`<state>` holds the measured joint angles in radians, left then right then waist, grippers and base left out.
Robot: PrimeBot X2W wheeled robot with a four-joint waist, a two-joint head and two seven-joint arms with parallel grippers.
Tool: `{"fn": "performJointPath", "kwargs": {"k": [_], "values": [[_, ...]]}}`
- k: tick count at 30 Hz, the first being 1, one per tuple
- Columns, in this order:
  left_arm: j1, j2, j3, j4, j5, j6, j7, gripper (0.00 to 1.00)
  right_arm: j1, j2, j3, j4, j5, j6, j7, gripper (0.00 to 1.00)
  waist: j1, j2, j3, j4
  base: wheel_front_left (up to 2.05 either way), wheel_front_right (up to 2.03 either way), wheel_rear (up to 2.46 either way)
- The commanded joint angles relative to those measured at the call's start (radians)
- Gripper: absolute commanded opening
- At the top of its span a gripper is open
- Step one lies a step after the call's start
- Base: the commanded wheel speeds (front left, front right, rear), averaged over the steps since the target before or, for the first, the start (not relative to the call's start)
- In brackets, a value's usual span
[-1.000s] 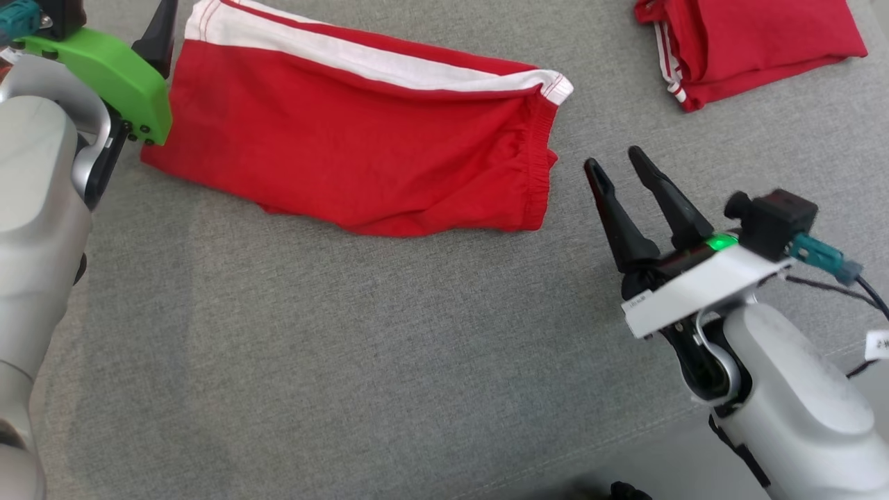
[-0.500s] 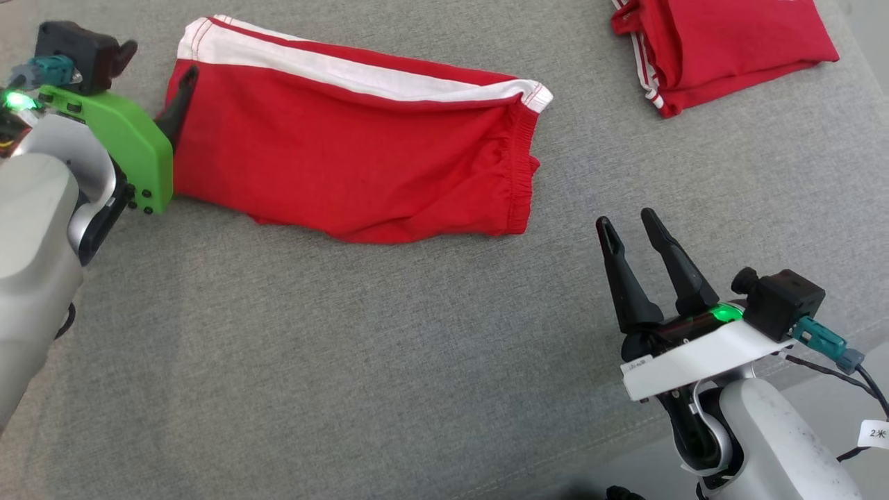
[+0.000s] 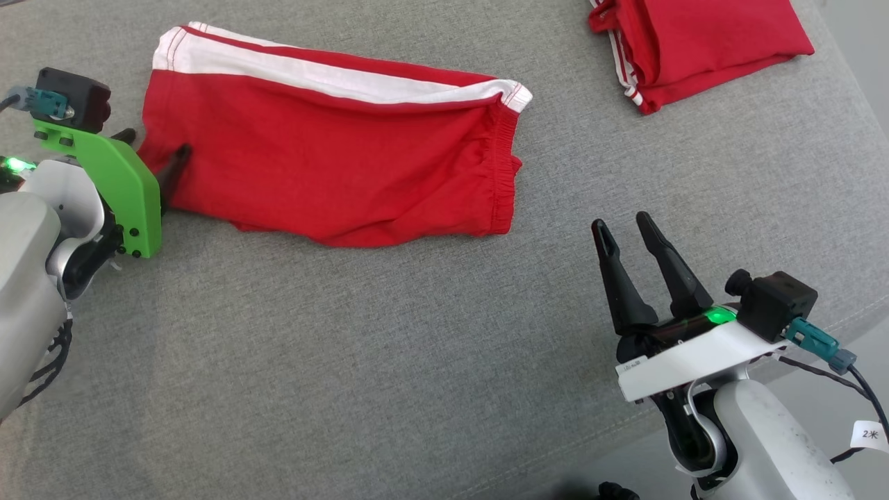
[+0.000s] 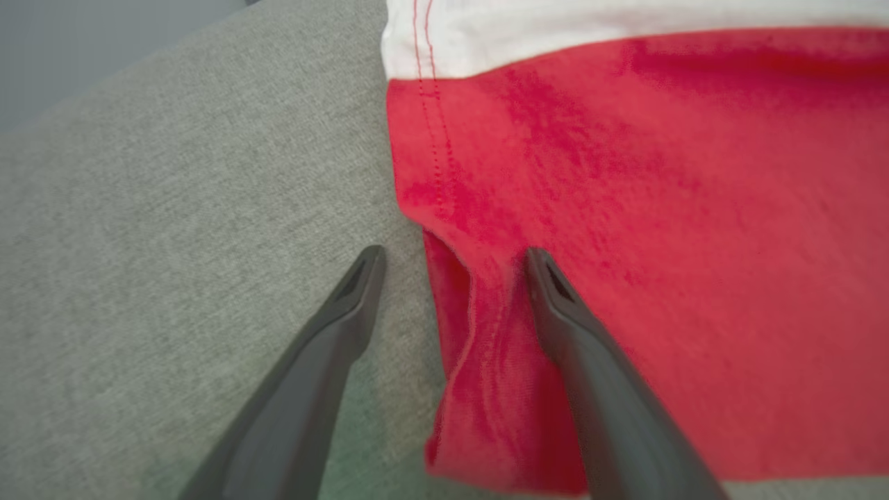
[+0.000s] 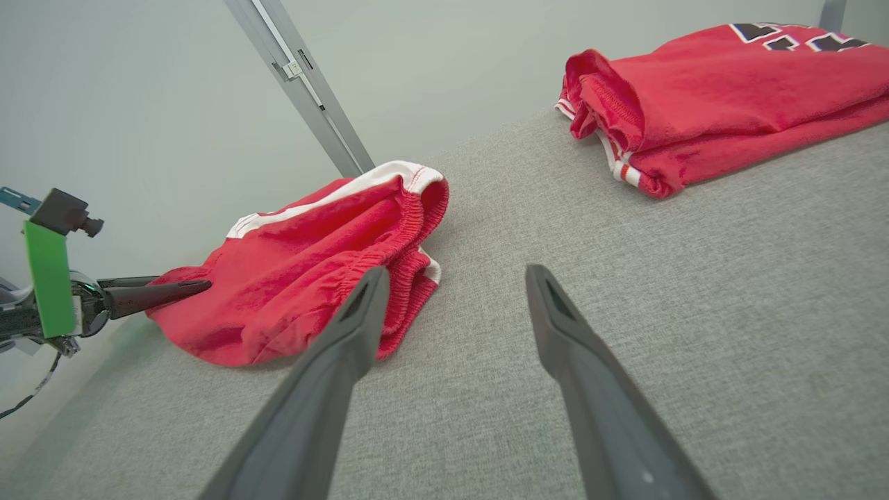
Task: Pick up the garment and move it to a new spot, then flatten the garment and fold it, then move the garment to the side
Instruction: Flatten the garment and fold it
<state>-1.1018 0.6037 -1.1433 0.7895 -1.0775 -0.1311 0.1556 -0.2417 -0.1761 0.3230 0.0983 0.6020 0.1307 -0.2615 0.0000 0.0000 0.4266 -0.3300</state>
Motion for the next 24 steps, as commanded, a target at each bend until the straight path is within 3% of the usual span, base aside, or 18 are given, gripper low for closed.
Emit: {"fn": "performJointPath", "kwargs": {"k": [1, 2, 4, 13, 24], "values": [[0.021, 0.001, -0.013, -0.003, -0.017, 0.001, 0.016, 1.0, -0.006, 0.001, -0.001, 0.004, 0.002, 0.0, -0.005, 1.0, 0.0, 0.0, 0.001, 0.0, 0.0, 0.0, 0.0], [0.022, 0.001, -0.021, -0.01, -0.029, 0.001, 0.03, 0.95, -0.008, 0.001, 0.0, 0.005, 0.003, 0.0, -0.005, 1.0, 0.0, 0.0, 0.002, -0.001, 0.0, 0.0, 0.0], [0.02, 0.0, -0.031, -0.022, -0.048, 0.001, 0.042, 0.01, -0.009, 0.0, 0.0, 0.007, 0.004, 0.0, -0.005, 1.0, 0.0, 0.0, 0.001, 0.0, 0.0, 0.0, 0.0], [0.008, 0.001, -0.044, -0.042, -0.101, 0.001, -0.005, 0.0, 0.005, -0.007, 0.005, 0.018, 0.013, 0.0, -0.005, 1.0, 0.0, 0.0, -0.033, 0.022, 0.0, 0.0, 0.0], [0.109, -0.004, -0.053, -0.091, -0.164, 0.001, -0.15, 0.0, 0.055, -0.012, -0.011, 0.051, 0.024, 0.0, -0.005, 1.0, 0.0, 0.0, -0.142, 0.084, 0.0, 0.0, 0.0]]}}
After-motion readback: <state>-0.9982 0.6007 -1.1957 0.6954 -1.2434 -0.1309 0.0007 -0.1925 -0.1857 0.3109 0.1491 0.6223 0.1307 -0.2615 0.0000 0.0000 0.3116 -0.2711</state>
